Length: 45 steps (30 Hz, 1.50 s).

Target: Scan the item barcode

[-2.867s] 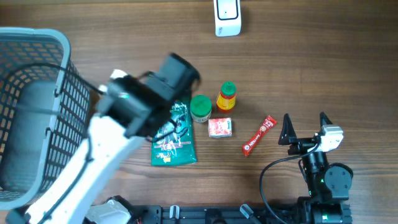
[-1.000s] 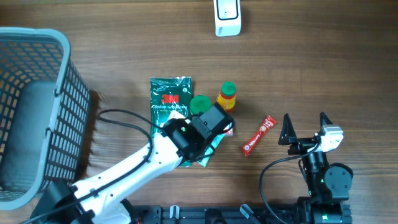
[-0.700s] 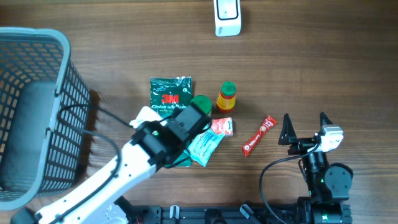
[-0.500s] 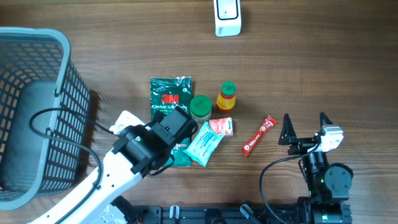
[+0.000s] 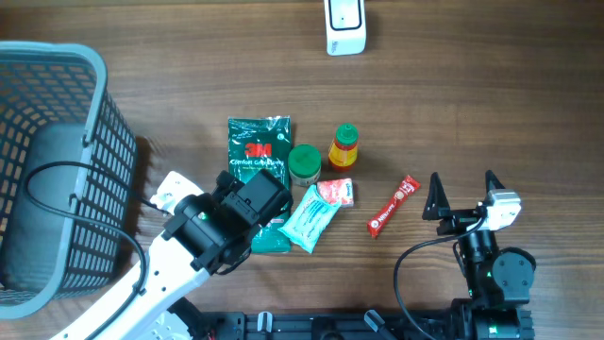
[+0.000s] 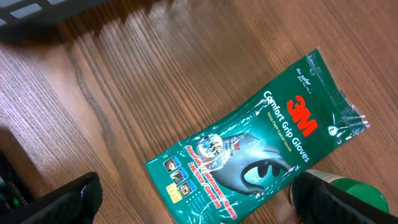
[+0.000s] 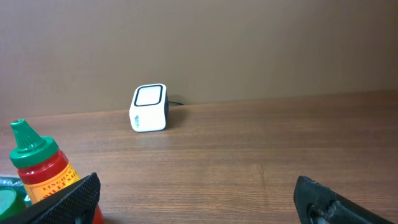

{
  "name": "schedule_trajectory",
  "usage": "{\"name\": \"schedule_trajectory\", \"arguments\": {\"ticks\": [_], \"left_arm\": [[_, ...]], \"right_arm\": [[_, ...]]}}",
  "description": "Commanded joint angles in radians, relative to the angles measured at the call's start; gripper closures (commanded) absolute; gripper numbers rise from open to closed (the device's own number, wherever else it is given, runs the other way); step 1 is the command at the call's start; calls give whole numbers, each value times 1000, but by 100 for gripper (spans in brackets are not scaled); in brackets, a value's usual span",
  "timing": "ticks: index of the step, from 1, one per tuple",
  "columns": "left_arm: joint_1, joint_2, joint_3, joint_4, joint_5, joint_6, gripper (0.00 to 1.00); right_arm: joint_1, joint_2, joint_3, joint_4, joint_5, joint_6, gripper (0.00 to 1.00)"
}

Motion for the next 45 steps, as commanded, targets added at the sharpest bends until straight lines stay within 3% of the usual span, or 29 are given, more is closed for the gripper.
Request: {"name": "schedule_trajectory", "arguments": {"ticks": [1,8,10,21,23,25,29,32,35,41,45], "left_arm": [[6,-9,1,-5,-31,5,0],[5,-8,1,-4,-31,5,0],[5,-8,1,0,-31,5,0],[5,-8,1,3,-31,5,0],[5,-8,1,3,-31,5,0],[5,-8,1,3,-31,5,0],[6,-8,1,41,-32,-6,0],[11,-8,1,56,-104,-2,0],[84,-30,1,-32,-124,-2,0],[411,-228,1,-145,-24,2,0],[489,-317,1,-149,-16,2,0]], "right_arm": [[3,2,-1,2,9,-10,0],[3,2,-1,3,5,16,0],[3,2,-1,3,5,90,0],[3,2,-1,3,11,1188,0],[3,2,-1,3,13,1288,0],[3,2,-1,3,1,1246,0],[3,15,-1,22,-206,901,0],[3,39,6,21,-252,887,0],[3,69,29,22,-270,884,0],[3,222,98,60,-317,805,0],[3,365,148,171,-384,808,0]]}}
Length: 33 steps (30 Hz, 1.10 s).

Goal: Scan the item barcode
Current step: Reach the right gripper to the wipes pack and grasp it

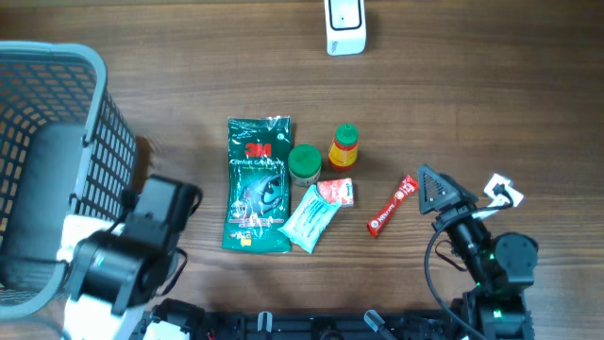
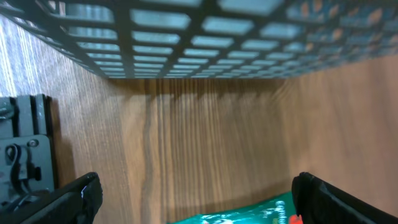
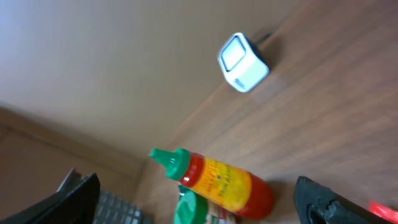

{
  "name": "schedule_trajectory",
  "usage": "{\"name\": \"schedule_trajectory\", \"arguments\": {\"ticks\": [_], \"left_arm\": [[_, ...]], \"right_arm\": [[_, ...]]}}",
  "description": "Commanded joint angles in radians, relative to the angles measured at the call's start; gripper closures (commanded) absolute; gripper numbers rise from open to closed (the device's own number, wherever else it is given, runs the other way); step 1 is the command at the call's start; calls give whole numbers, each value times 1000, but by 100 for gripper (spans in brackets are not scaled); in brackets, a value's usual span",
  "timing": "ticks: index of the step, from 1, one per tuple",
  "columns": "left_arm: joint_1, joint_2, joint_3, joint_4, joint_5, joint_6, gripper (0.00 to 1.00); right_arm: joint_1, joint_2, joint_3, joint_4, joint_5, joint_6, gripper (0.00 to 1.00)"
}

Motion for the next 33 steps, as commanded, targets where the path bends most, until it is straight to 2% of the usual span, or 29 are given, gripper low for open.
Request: {"name": "schedule_trajectory", "arguments": {"ticks": [1,4,6,9,10,14,15,17,23,27,33], "left_arm": [[40,-56,1,-7,19,2,0],[40,-61,1,-7,19,2,0],[40,-61,1,-7,19,2,0],[40,-61,1,-7,19,1,0],[40,-61,1,-7,19,2,0],[40,-61,1,-7,19,1,0],[40,-61,1,-7,19,2,0],[40,-61,1,-7,19,2,0],[40,-61,1,-7,19,1,0],[40,-61,1,-7,19,1,0],[40,-61,1,-7,19,2,0]], "right_arm": [[3,127,98,38,-81,-26,0],[4,251,214,34,-142,-102,0],[4,377,354,-34,-184,-141,1],[10,511,535,-211,-193,-230,1],[26,575,634,-326,-182,-267,1],[95,697,859,-630,-175,-289,0],[145,720,926,-715,-242,-280,0],[177,719,929,-720,-322,-281,0],[213,724,885,-858,-293,-365,0],[214,725,763,-885,-305,-415,0],[281,726,623,-782,-346,-468,0]]}}
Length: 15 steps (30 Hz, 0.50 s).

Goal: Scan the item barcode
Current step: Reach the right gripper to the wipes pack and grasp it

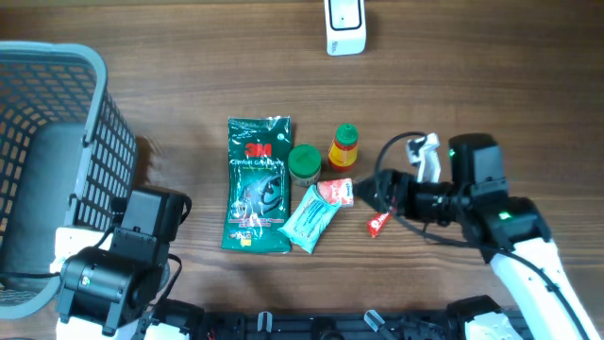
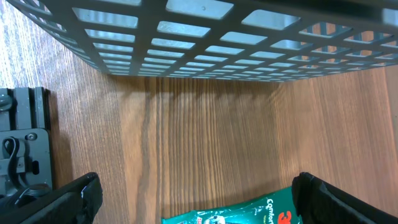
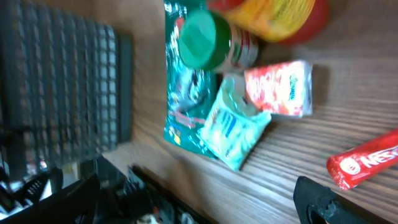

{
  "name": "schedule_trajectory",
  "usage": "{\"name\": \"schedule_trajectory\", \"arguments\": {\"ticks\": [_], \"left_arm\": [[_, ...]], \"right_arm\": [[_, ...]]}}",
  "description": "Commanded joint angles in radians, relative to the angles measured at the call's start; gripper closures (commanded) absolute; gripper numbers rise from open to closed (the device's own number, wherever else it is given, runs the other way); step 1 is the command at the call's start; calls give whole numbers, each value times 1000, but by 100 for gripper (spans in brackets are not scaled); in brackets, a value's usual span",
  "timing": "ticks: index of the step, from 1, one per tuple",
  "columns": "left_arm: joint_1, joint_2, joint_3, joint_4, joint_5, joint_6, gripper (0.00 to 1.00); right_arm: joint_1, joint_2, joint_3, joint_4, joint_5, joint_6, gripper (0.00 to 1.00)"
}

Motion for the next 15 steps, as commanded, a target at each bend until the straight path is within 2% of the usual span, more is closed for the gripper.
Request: {"name": "schedule_trajectory", "arguments": {"ticks": [1,8,15], "left_arm": [[6,-2,1,-1,-3,2,0],[6,-2,1,-1,-3,2,0],[6,-2,1,-1,-3,1,0]], "right_arm": [[61,3,-46,51,-37,-55,0],[198,32,-48,138,77,-72,0],[268,185,-48,178,80,-19,0]]}}
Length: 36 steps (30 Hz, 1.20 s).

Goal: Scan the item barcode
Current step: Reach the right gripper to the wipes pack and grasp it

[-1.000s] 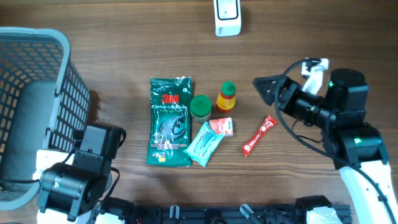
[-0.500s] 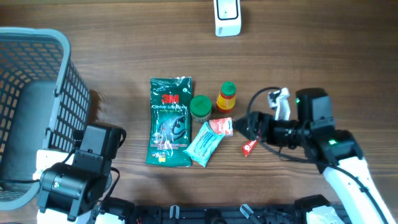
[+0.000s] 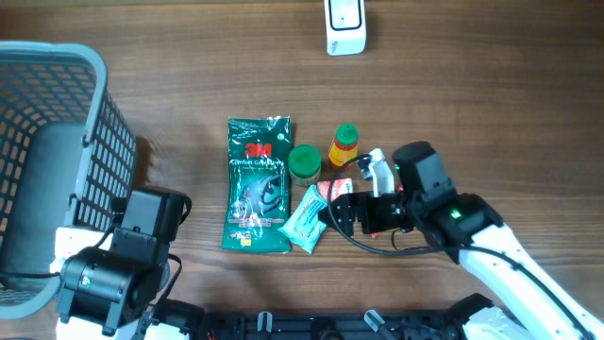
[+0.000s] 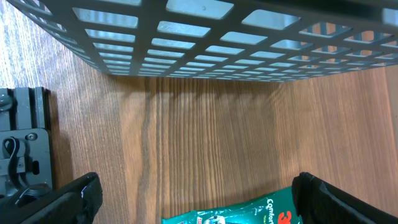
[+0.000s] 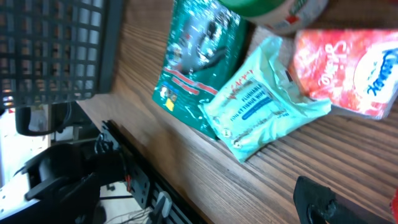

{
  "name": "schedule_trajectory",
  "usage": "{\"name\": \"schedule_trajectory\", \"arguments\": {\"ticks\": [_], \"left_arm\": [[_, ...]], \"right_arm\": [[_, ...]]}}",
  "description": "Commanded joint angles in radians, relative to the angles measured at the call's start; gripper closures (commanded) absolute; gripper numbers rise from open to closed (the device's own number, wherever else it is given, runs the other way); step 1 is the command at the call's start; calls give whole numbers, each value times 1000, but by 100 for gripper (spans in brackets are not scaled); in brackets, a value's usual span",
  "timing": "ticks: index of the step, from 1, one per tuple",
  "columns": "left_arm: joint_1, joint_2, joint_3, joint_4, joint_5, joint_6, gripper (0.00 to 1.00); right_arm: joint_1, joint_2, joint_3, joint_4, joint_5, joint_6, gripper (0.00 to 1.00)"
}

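Note:
The white scanner (image 3: 344, 28) stands at the table's far edge. Mid-table lie a green glove pack (image 3: 257, 184), a green-lidded jar (image 3: 304, 163), a sauce bottle (image 3: 343, 146), a mint wipes pack (image 3: 308, 219) and a pink tissue pack (image 3: 336, 192). My right gripper (image 3: 340, 216) hovers open just right of the wipes pack (image 5: 261, 109), holding nothing. The red snack bar is hidden under that arm. My left gripper (image 4: 199, 208) is open beside the basket, and only the glove pack's corner (image 4: 249, 216) shows in its view.
A tall grey mesh basket (image 3: 52, 142) fills the left side, close to the left arm (image 3: 123, 264). The table's near edge and the mounting rail (image 5: 143, 186) lie just below the right gripper.
My right gripper has moved left, from over the red snack bar to over the wipes and tissue packs, still open. The left arm has not moved.
My left gripper was open over the glove pack while the right arm rested at the front right. Then the left arm was back beside the basket and the right arm had tilted. After that the right gripper was over the snack bar, and now by the wipes pack.

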Motion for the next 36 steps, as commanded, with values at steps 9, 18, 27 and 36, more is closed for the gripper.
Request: {"name": "schedule_trajectory", "arguments": {"ticks": [9,18,27,36], "left_arm": [[6,-2,1,-2,-3,1,0],[6,-2,1,-2,-3,2,0],[6,-2,1,-2,-3,2,0],[6,-2,1,-2,-3,2,0]], "right_arm": [[10,77,-9,-41,12,71,0],[43,78,-212,330,16,220,5],[43,88,-285,375,134,402,6],[47,88,-296,428,166,468,9]]}}
